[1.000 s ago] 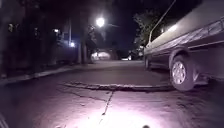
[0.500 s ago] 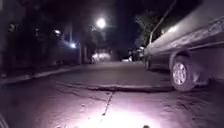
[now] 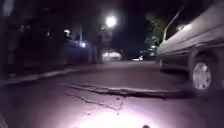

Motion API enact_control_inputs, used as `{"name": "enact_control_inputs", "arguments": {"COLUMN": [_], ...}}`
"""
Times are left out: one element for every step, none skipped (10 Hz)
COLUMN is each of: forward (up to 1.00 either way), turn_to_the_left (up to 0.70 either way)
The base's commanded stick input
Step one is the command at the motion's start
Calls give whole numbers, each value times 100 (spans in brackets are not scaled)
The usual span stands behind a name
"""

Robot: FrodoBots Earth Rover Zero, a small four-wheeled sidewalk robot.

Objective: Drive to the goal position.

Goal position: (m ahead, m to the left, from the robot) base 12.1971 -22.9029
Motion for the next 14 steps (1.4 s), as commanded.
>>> {"name": "enact_control_inputs", "arguments": {"forward": [70, 70, 70, 70, 70, 70, 70, 70, 70, 70, 70, 70, 70, 70], "turn_to_the_left": [35, 35, 35, 35, 35, 35, 35, 35, 35, 35, 35, 25, 2, 0]}}
